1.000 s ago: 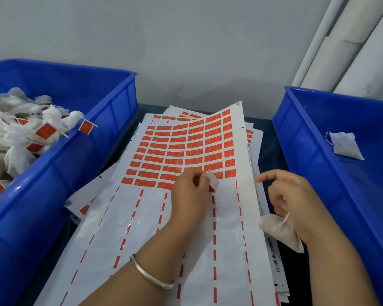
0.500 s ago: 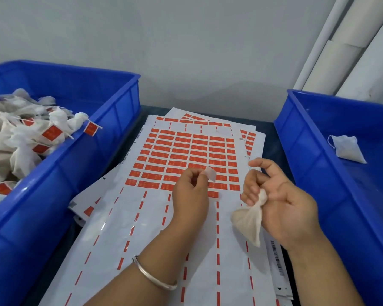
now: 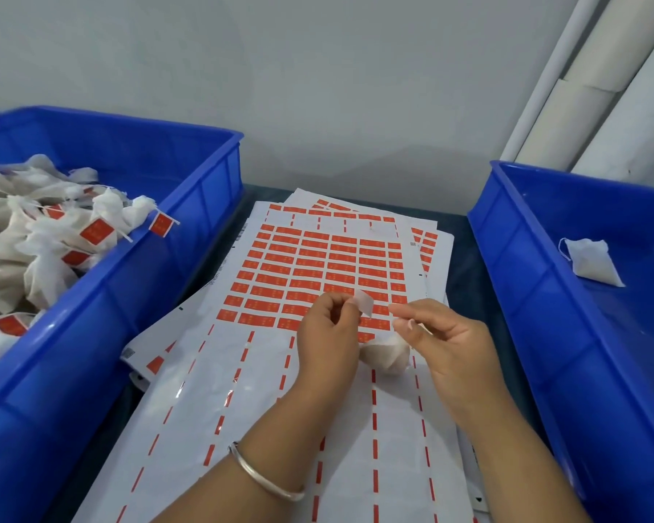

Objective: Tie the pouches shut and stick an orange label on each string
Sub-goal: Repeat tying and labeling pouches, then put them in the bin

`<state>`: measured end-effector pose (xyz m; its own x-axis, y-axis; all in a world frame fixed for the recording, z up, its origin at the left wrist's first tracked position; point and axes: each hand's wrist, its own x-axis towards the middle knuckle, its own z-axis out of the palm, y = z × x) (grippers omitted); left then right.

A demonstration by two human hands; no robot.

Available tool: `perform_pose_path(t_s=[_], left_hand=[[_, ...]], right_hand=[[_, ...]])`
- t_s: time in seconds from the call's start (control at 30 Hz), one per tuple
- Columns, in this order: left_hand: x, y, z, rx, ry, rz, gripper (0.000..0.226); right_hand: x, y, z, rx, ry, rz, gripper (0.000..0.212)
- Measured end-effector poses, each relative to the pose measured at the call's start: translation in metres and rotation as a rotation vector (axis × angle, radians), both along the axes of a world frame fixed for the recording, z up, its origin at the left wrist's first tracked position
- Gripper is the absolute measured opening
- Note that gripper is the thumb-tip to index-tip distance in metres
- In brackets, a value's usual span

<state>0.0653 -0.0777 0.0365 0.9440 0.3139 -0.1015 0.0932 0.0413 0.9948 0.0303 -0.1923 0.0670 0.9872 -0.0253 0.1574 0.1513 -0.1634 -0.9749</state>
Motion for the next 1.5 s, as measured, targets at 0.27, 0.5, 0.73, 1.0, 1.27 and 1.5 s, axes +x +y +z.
perform_pose_path(t_s=[0.27,0.5,0.73,1.0,1.27,1.5], left_hand=[[-0.007,0.0,0.013,-0.074,-0.053,-0.113,0.018],[-0.018,-0.003,0.022,-0.038,-0.177,-0.328,0.02],[-0.019,-0.003,0.025,-0.158,-0.075,-0.353,0.02],[-0.019,-0.004,0.023,-0.13,-0.061,-0.328,0.02],[-0.02,-0.004,0.021,-0.149,-0.102,-0.298,0.023],[-0.021,-0.004,0.019,-0.213,-0.101,-0.285,0.019]], right_hand=[[0.0,-0.001,0.003,0.013,-0.077,-0.049,0.018],[0.001,-0.005,0.001,0.041,-0.113,-0.035,0.011],[0.001,-0.012,0.006,0.013,-0.135,-0.094,0.025],[0.0,-0.018,0.004,-0.1,-0.235,-0.152,0.014],[-0.001,-0.002,-0.007,-0.391,-0.289,-0.121,0.016],[0.001,0.008,-0.007,-0.16,-0.013,-0.097,0.012]])
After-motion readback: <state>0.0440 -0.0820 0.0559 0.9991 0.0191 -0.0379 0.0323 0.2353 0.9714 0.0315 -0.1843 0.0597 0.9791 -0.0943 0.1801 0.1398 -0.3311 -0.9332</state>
